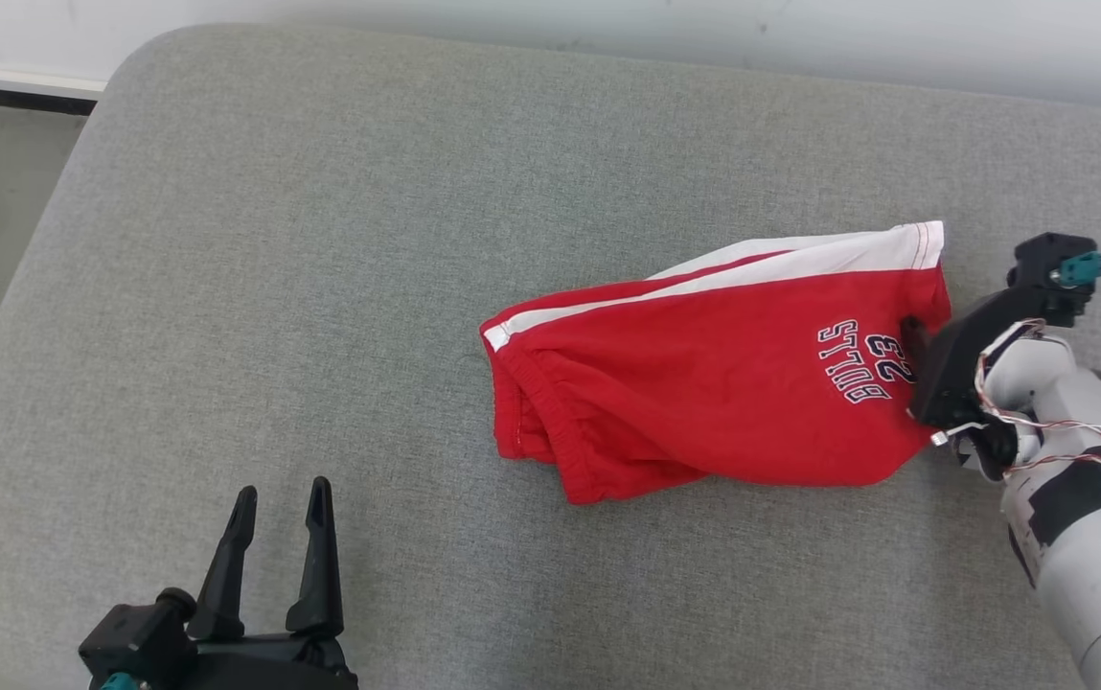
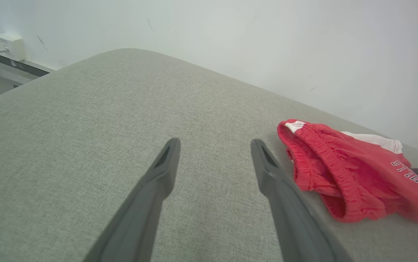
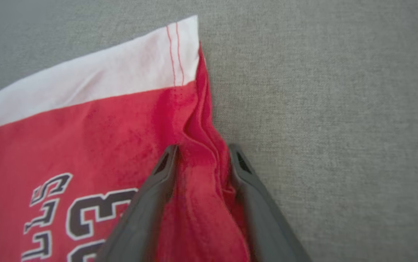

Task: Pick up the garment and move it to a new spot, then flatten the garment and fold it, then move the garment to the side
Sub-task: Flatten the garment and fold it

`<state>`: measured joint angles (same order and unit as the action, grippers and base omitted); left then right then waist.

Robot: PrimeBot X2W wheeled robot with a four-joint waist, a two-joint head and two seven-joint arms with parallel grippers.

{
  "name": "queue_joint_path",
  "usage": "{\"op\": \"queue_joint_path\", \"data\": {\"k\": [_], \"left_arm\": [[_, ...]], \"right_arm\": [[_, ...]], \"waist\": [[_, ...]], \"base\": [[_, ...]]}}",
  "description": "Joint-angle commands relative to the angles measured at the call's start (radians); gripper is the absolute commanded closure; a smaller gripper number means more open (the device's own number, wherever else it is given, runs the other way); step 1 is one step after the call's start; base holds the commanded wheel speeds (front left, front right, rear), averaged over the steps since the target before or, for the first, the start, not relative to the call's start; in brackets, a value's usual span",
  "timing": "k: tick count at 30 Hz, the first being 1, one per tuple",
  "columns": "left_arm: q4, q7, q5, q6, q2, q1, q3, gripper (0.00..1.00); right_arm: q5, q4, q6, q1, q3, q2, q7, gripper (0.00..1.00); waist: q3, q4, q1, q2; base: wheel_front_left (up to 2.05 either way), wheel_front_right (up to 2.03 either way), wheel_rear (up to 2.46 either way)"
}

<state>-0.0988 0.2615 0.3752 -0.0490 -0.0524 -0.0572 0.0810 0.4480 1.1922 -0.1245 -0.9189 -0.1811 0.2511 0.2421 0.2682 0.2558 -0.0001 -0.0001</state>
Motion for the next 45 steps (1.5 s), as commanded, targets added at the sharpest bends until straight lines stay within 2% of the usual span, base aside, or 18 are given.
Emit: {"op": "queue_joint_path", "data": {"k": [1,10,21,28,33,38,45], "left_arm": [[0.007,0.004,-0.002,-0.001,0.001,0.010,-0.004,0.00],[0.018,0.004,0.016,0.016,0.002,0.015,0.008,0.00],[0.025,0.004,0.016,0.030,0.002,0.045,0.015,0.00],[0.020,0.004,0.020,0.038,0.002,0.056,0.025,0.00],[0.019,0.004,0.019,0.040,0.002,0.064,0.030,0.00],[0.016,0.004,0.020,0.041,0.002,0.073,0.029,0.00],[0.013,0.004,0.025,0.044,0.002,0.088,0.024,0.00]], "right_arm": [[0.000,0.028,-0.010,0.065,-0.022,-0.055,0.032,1.00],[-0.012,0.017,-0.004,0.046,-0.020,0.014,-0.044,1.00],[-0.047,0.008,-0.004,0.071,0.008,0.098,-0.180,1.00],[-0.122,0.025,-0.004,0.097,0.022,0.181,-0.228,1.00],[-0.182,0.042,-0.004,0.097,0.043,0.207,-0.255,1.00],[-0.243,0.036,-0.004,0.086,0.061,0.169,-0.275,1.00],[-0.296,-0.031,-0.004,0.084,0.011,0.029,-0.232,1.00]], "waist": [[0.000,0.000,0.0001,0.0001],[-0.008,-0.007,0.0001,0.0001],[-0.071,-0.076,0.0001,0.0001],[-0.108,-0.113,0.0001,0.0001],[-0.122,-0.120,0.0001,0.0001],[-0.146,-0.127,0.0001,0.0001],[-0.173,-0.131,0.0001,0.0001]], "base": [[0.00,0.00,0.00],[0.00,0.00,0.00],[0.00,0.00,0.00],[0.00,0.00,0.00],[0.00,0.00,0.00],[0.00,0.00,0.00],[0.00,0.00,0.00]]}}
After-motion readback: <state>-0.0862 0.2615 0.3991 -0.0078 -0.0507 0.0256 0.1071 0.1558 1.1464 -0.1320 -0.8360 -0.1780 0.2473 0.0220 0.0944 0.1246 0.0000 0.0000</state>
